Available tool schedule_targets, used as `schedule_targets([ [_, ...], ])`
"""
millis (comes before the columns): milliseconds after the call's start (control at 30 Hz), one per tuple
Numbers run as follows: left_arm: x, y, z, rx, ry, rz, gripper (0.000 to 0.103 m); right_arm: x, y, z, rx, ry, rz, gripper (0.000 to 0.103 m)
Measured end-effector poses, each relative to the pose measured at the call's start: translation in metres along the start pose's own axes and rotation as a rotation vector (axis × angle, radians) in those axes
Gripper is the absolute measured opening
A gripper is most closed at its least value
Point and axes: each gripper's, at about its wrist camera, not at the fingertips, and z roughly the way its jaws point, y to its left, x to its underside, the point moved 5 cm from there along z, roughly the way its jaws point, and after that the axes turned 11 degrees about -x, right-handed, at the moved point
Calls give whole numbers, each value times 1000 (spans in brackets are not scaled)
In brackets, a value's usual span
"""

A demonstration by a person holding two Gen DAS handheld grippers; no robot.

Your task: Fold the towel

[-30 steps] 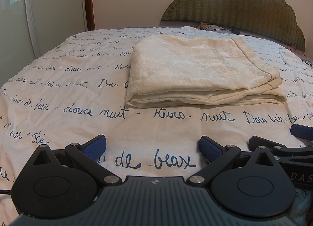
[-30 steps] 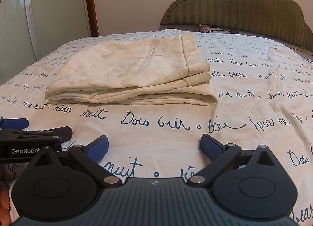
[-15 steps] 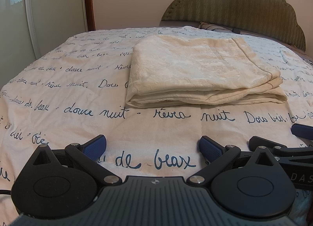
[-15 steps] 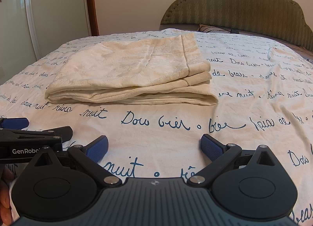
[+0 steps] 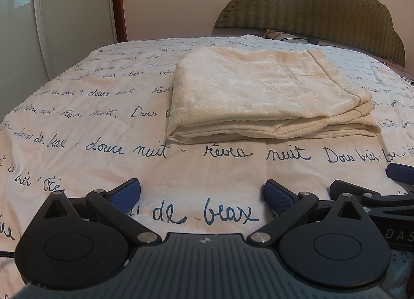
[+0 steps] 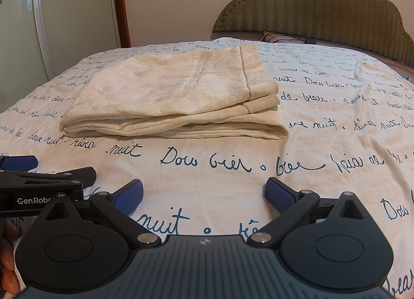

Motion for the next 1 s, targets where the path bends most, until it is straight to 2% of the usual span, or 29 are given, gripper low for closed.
schedule_targets([
  [1000,0,2,2,4,-1,-4,103,0,0,0,-1,0,1,102],
])
